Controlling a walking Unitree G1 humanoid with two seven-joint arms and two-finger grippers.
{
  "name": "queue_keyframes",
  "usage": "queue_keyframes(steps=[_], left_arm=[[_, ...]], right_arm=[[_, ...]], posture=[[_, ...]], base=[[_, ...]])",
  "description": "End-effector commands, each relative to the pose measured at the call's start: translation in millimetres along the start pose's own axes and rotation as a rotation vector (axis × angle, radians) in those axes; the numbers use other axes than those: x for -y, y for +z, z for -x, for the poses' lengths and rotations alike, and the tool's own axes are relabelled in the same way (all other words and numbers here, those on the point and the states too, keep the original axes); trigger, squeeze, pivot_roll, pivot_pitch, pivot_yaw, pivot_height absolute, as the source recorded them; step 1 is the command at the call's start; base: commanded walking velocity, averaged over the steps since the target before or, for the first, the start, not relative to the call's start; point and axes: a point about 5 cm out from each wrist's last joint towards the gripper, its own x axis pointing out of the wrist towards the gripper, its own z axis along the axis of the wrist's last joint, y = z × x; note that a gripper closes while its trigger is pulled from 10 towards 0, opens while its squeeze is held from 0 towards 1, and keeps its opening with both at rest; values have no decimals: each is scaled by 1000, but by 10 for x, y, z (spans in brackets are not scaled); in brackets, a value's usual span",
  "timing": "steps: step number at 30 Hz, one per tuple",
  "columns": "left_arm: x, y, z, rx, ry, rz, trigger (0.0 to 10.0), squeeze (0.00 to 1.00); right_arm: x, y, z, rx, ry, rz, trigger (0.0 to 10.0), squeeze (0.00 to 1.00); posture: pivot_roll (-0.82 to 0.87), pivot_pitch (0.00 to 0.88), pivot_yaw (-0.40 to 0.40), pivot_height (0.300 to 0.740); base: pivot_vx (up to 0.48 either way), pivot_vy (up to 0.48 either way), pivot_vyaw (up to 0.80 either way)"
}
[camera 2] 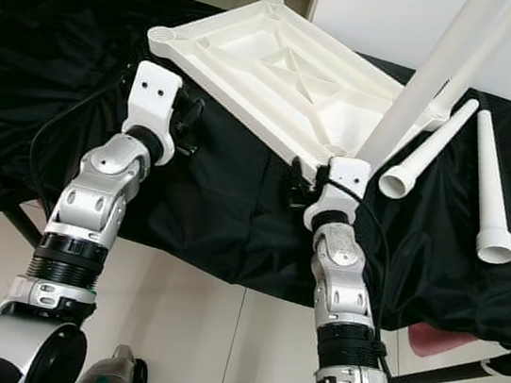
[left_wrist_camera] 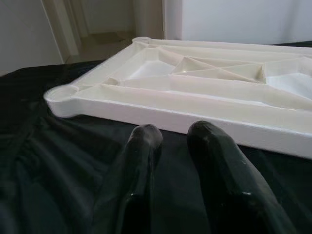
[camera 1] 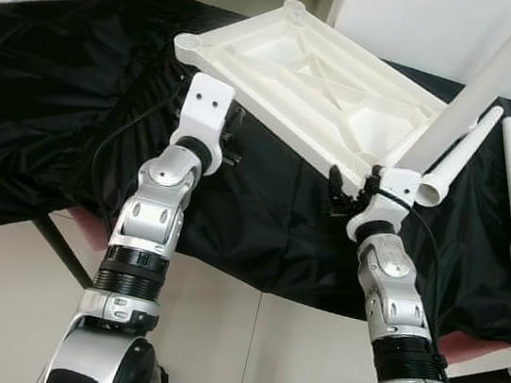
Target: Building children table
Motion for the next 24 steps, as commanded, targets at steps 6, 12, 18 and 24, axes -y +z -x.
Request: queue_keyframes(steps=[6,12,18,24], left_arm=[[-39,-39,18,-13,121,-14,10000,0],[-35,-47,25,-15,111,-22,10000,0],[-28,-27,1,-10,101,-30,10000,0],[-11,-14,-12,-7,98,-42,10000,0]], right_arm=[[438,-85,37,-38,-247,-8,10000,0],[367,-111,48,-36,-204,-15,10000,0],[104,-99,9,-41,1,-33,10000,0],[20,-63,-48,-36,62,-21,10000,0]], posture=[[60,31,-28,740],[56,34,-26,740],[49,41,-25,740],[52,48,-34,740]], base=[[0,0,0],[0,0,0],[0,0,0],[0,0,0]])
